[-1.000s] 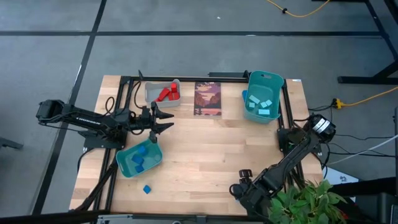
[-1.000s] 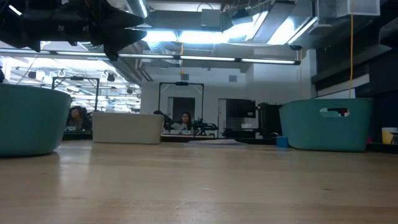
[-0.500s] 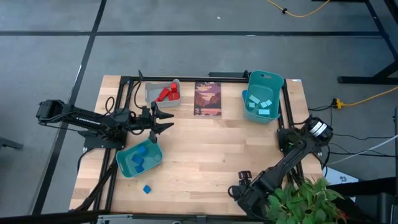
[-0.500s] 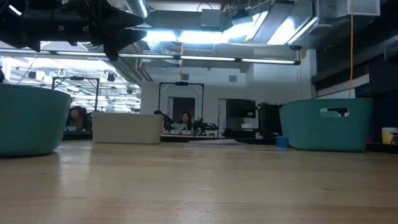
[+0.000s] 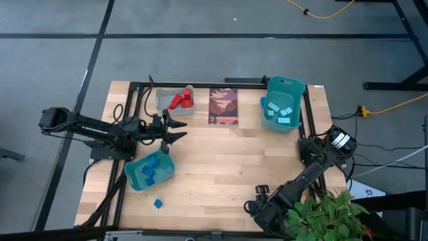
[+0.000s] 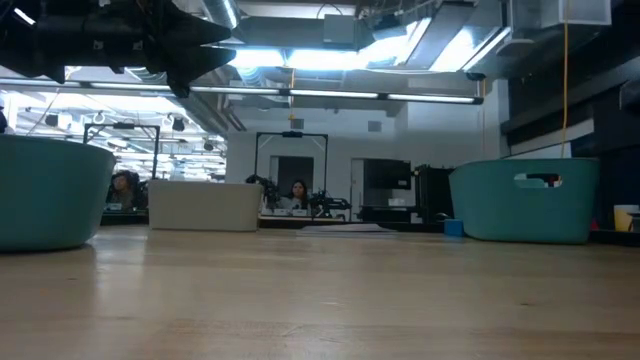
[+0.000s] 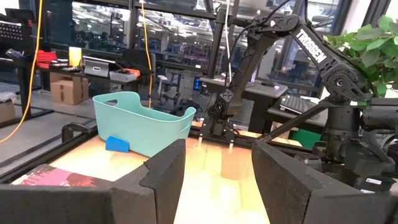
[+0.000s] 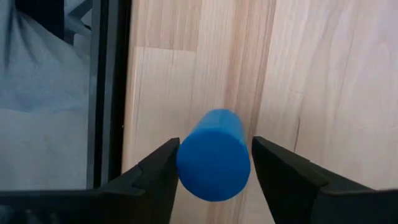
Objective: Sort & place blocks by color
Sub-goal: Put the blue block into the left green bin
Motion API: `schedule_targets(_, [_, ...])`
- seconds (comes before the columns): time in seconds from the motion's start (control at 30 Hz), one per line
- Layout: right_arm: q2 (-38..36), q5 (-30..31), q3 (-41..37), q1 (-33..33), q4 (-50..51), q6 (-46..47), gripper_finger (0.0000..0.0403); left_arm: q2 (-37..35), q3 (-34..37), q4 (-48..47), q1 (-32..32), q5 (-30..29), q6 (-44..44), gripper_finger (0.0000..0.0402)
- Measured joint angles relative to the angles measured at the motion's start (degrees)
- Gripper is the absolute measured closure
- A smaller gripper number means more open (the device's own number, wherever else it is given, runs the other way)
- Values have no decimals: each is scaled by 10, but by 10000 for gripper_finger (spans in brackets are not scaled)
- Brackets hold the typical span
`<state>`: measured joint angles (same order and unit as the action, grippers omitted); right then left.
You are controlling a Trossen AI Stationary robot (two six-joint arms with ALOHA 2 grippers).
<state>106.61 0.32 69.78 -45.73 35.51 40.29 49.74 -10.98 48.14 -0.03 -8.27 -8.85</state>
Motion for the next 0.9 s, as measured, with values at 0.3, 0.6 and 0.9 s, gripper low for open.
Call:
schedule_targets(0.3, [-1, 2, 0, 4, -2, -2, 266, 0, 0, 0, 0, 0, 0, 223])
schedule_targets(0.6, [-7, 122, 0, 33, 43, -64, 266, 0, 0, 0, 0, 0, 0, 223])
schedule_targets(0.9, [-11, 227, -53, 145, -142, -229, 266, 0, 0, 0, 0, 24, 0, 223])
